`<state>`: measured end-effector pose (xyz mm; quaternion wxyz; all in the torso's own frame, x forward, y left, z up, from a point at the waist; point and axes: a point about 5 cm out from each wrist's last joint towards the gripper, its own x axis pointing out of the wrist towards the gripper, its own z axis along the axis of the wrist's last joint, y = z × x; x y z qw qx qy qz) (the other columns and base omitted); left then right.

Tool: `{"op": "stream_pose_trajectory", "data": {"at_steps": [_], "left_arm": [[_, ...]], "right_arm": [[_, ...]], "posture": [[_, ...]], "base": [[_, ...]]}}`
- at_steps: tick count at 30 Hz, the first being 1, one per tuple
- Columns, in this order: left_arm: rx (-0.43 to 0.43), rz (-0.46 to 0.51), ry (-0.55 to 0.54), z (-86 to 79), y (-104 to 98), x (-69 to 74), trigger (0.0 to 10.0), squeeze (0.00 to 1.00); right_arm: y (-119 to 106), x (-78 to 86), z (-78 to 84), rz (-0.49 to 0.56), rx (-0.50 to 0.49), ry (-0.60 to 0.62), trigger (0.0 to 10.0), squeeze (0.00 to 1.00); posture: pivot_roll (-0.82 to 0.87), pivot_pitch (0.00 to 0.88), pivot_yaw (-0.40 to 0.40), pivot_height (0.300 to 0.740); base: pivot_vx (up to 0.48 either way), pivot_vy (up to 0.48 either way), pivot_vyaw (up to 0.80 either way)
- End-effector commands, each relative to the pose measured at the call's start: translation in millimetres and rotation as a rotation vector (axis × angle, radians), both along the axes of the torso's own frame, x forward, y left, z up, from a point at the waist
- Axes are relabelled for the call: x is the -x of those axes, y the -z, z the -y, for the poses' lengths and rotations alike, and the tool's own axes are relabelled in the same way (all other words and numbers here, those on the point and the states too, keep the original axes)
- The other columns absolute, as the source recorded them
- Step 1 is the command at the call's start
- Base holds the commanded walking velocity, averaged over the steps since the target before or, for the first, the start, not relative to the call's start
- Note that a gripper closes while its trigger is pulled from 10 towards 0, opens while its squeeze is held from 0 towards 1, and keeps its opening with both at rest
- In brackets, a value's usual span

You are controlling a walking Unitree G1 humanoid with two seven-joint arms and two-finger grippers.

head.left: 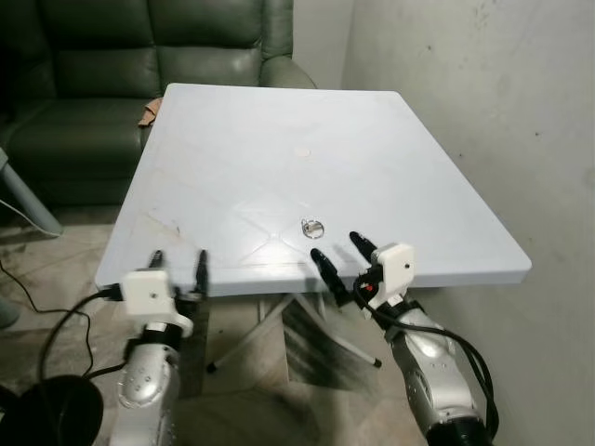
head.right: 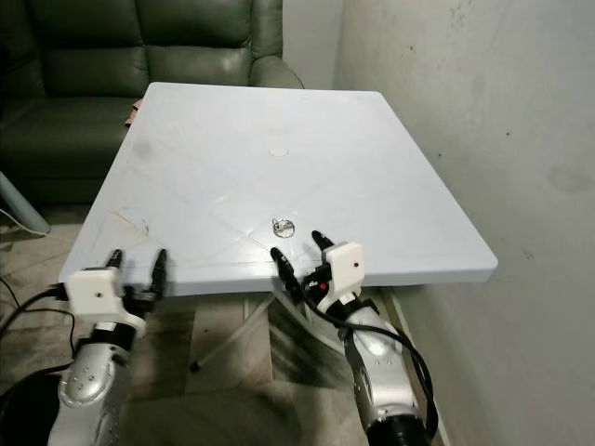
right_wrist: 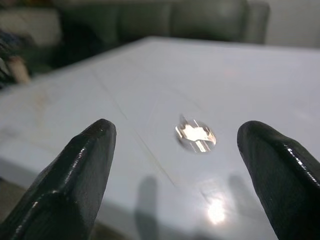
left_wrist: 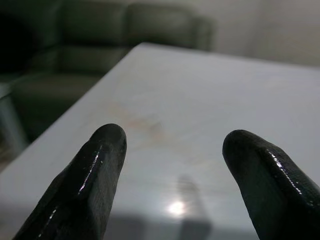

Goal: Hang keys on a hook

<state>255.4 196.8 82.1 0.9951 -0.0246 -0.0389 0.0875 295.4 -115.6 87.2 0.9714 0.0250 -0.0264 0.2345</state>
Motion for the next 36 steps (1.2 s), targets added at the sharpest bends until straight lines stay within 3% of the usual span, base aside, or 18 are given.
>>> {"op": "stream_pose_trajectory", "data": {"at_steps": [1,5,13,20,30,36], "left_arm": [[-0.023,-0.033,-0.056,-7.3,3,1.9,10.0,0.0],[-0.065,-0.048,-0.068,-8.4,4,8.2,10.0,0.0],[-0.014,-0.07,-0.106,-6.4,7,18.5,10.0,0.0],[0.049,-0.067,-0.076,-7.6,5,24.7,10.0,0.0],[0.081,-0.074,-0.033,-3.9,4,23.7,10.0,0.0],[0.075,-0.075,-0.015,-2.8,2,21.8,10.0,0.0]], "right_arm": [[1,-2.0,9.0,-0.013,0.019,0.054,10.0,0.0],[1,-1.2,15.0,-0.016,0.032,0.092,10.0,0.0],[5,4.7,23.7,-0.022,0.023,0.161,10.0,0.0],[4,11.3,27.1,-0.004,0.014,0.188,10.0,0.0],[6,15.4,21.4,-0.011,0.011,0.188,10.0,0.0],[2,12.0,20.1,-0.001,0.012,0.178,10.0,0.0]], "posture": [[-0.03,0.0,-0.06,0.74],[-0.03,0.0,-0.062,0.74],[-0.03,0.0,-0.061,0.74],[-0.04,0.0,-0.047,0.74],[-0.04,0.0,-0.039,0.74],[-0.04,0.0,-0.042,0.74]], "base": [[0.0,0.0,0.0],[0.0,0.0,0.0],[0.0,0.0,0.0],[0.0,0.0,0.0],[0.0,0.0,0.0],[0.32,0.0,0.0]]}}
